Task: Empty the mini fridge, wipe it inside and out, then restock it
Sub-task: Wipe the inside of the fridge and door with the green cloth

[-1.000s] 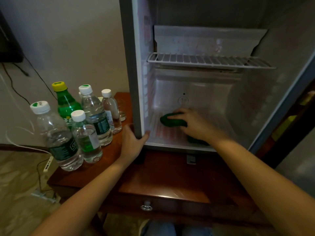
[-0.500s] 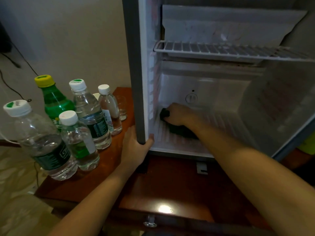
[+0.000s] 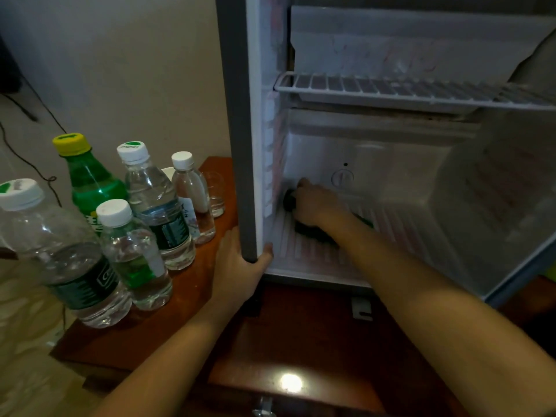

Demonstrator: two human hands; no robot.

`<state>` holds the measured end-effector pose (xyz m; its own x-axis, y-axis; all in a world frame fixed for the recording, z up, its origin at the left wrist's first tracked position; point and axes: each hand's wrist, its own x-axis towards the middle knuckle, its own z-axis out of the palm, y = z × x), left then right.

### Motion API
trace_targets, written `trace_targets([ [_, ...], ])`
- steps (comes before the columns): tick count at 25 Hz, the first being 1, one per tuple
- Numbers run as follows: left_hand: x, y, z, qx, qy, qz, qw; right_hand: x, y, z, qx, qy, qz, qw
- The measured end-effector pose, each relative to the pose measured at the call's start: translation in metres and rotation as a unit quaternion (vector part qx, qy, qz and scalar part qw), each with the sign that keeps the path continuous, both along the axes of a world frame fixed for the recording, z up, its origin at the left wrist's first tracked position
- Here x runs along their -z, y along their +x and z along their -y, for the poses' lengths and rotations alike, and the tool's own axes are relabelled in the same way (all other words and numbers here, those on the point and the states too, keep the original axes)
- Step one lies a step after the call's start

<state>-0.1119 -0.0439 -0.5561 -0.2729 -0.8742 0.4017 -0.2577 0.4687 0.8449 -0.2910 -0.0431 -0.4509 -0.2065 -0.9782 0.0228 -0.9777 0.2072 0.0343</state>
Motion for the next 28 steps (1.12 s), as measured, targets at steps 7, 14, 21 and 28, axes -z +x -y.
trace_targets([
  [7, 0.004, 0.001, 0.006, 0.021, -0.014, 0.001, 1.000, 0.025, 0.047, -0.091, -0.066, -0.064, 0.058, 0.994],
  [14, -0.002, 0.000, 0.000, 0.013, -0.018, -0.011, 1.000, 0.006, -0.002, -0.004, 0.026, -0.028, 0.060, 0.997],
  [21, -0.010, 0.003, -0.006, 0.009, -0.029, 0.005, 1.000, 0.021, 0.038, -0.091, -0.017, -0.070, 0.056, 0.996],
  [28, -0.013, -0.001, -0.008, 0.006, -0.033, -0.015, 0.999, 0.018, 0.020, -0.079, 0.035, -0.033, 0.104, 0.993],
])
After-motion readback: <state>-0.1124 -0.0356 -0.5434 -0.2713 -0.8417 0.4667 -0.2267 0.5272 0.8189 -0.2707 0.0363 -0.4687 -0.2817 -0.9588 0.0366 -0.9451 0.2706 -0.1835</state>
